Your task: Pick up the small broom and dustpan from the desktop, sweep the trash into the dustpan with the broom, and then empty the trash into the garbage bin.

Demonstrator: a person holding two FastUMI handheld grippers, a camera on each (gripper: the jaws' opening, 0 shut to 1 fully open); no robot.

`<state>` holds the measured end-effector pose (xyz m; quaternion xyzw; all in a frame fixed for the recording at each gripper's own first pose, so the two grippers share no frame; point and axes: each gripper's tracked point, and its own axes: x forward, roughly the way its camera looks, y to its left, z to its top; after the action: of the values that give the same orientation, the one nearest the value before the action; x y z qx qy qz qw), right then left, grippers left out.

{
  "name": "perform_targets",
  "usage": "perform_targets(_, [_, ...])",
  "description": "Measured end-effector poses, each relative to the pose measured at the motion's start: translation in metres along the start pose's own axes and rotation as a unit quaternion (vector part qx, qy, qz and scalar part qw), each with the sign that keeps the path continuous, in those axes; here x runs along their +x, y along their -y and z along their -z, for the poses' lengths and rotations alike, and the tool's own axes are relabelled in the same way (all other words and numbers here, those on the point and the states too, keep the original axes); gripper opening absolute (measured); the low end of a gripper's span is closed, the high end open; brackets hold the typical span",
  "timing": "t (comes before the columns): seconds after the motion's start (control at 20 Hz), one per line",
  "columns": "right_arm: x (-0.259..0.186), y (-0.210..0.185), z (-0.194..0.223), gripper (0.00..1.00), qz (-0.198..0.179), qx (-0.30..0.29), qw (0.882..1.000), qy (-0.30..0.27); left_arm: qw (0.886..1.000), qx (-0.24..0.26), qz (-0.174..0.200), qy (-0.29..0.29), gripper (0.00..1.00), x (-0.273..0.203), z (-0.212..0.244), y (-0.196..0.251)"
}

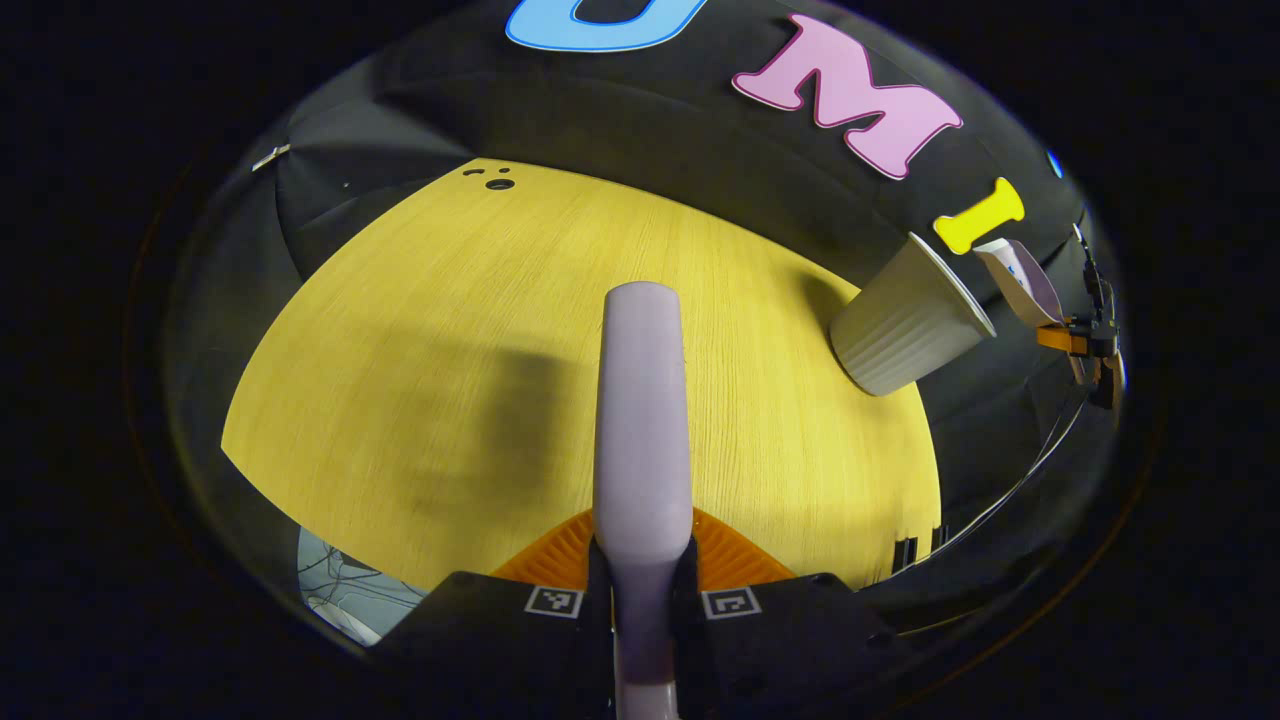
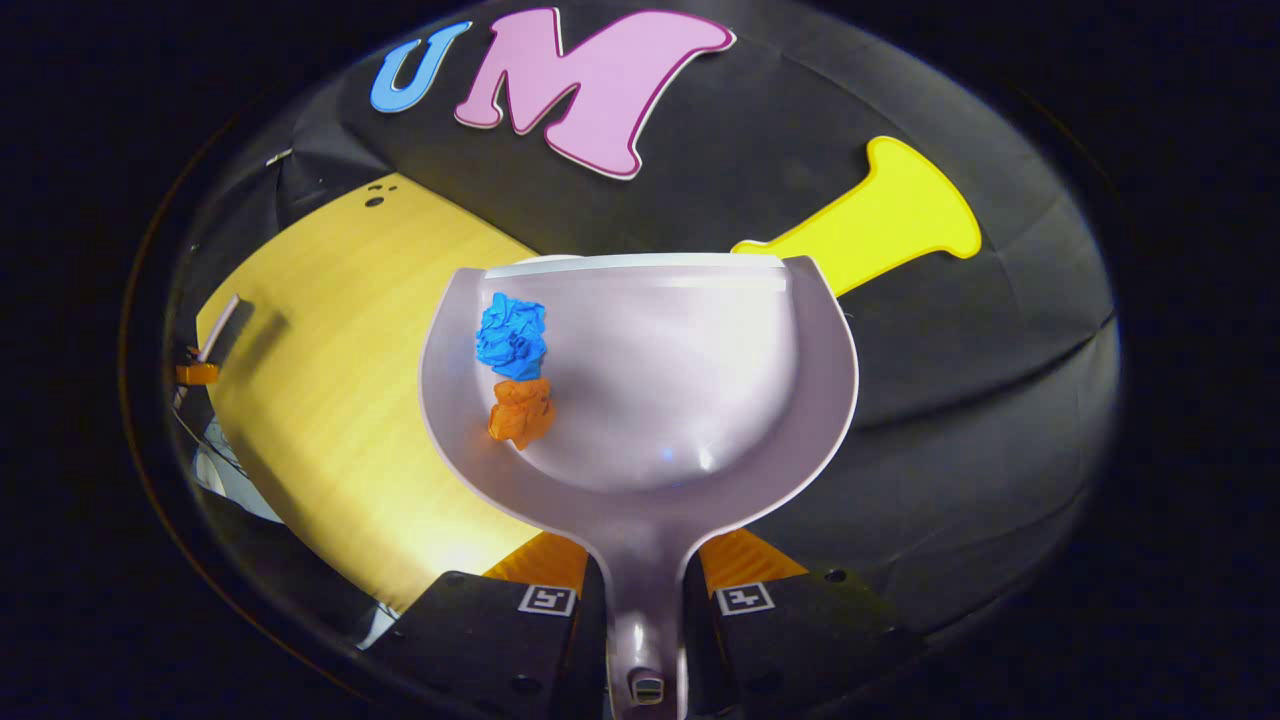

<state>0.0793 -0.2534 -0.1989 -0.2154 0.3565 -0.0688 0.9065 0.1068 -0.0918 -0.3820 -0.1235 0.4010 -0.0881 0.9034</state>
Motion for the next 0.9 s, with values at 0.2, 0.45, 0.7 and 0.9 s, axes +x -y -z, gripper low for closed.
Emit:
perform_targets(0.2, [0.016, 0.006, 0.006, 0.36, -0.016, -0.027, 0.999, -0.031, 1.000, -0.019, -0.018, -0.009, 0.30, 0.005, 0.001, 0.004])
perform_targets(0.45, [0.026, 0.023, 0.004, 0.32, -0.013, -0.115, 0.992, -0.056, 0.998, -0.036, -0.038, -0.019, 0.29, 0.006, 0.005, 0.005])
perform_targets(0.7, [0.032, 0.033, 0.007, 0.36, -0.005, -0.196, 0.977, -0.084, 0.997, -0.047, -0.053, -0.015, 0.30, 0.004, 0.005, 0.006])
perform_targets(0.9, [0.034, 0.050, 0.001, 0.36, 0.014, -0.290, 0.953, -0.086, 0.997, -0.050, -0.055, -0.018, 0.29, 0.005, 0.006, 0.011])
